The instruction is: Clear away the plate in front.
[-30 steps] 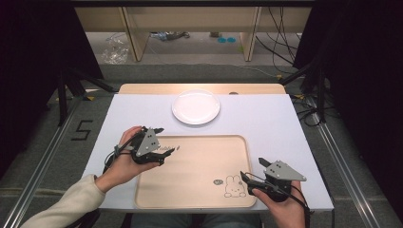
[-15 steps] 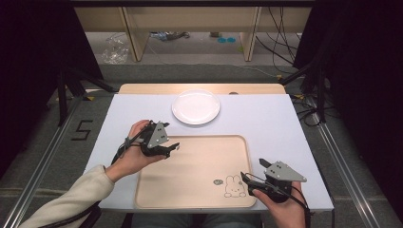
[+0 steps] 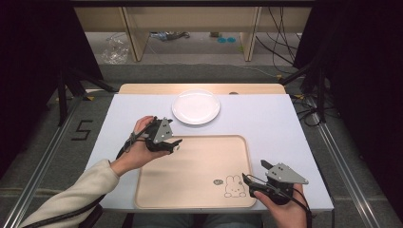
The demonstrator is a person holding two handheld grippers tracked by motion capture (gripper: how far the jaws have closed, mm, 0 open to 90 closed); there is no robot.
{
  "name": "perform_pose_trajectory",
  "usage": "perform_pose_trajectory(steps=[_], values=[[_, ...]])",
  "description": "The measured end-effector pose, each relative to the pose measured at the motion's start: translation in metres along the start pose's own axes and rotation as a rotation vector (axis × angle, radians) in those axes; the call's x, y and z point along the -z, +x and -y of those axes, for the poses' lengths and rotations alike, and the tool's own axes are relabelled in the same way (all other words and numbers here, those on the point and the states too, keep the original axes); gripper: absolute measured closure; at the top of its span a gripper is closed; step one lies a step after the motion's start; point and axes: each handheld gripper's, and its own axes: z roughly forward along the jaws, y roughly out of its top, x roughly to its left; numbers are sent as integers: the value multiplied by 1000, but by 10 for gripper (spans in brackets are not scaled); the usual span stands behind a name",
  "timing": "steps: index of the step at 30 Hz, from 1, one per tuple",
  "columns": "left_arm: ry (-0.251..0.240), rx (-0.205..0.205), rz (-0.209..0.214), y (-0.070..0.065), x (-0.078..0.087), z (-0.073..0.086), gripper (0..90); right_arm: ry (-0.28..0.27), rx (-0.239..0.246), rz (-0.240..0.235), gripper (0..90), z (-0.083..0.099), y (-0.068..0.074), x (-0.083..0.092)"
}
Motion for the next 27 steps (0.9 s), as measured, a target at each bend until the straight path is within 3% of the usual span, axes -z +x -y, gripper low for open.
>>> perform_pose_trajectory(steps=[8, 14, 18, 19, 21, 27], values=[[16, -33, -9, 6, -13, -9, 245, 8, -6, -9, 228, 0, 1, 0], [41, -82, -20, 11, -28, -17, 245, 16, -4, -11, 228, -1, 1, 0], [56, -87, -20, 15, -35, -18, 248, 1, 8, -5, 228, 0, 1, 0], [46, -72, -28, 15, -37, -18, 250, 12, -5, -11, 228, 0, 2, 0], [69, -95, -27, 19, -40, -20, 251, 12, -4, -9, 228, 0, 2, 0], [91, -106, -18, 25, -59, -23, 256, 3, 17, -4, 228, -1, 2, 0]])
